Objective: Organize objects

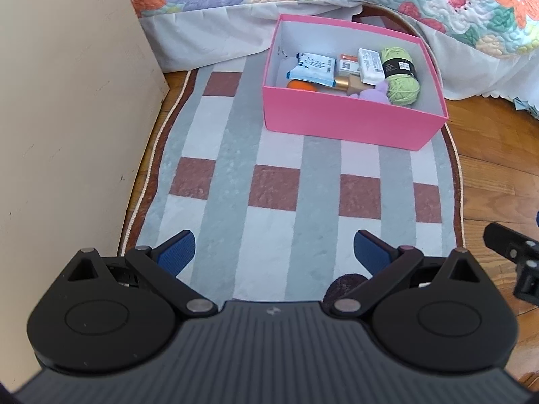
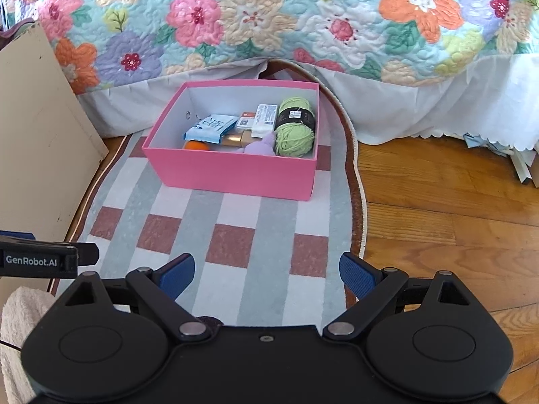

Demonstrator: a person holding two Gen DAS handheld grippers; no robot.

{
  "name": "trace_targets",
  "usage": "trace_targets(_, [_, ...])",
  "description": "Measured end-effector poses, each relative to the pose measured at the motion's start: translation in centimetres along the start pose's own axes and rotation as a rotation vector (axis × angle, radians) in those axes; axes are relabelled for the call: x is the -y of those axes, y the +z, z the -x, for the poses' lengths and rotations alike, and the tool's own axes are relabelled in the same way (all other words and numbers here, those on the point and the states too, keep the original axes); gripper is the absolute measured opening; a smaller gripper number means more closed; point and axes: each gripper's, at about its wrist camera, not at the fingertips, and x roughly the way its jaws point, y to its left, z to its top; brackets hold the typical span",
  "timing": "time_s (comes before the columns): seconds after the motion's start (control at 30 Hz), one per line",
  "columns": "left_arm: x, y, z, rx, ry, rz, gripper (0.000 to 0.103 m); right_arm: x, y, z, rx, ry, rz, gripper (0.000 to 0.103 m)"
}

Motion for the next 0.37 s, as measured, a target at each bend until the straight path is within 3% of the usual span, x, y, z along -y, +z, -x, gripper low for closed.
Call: trace_targets(0.37, [0.12,-0.35,0.09,-0.009,-0.008,-0.009,0.102,0.11,-0.22,0.23,0.006,-0.008,-0.008,0.095])
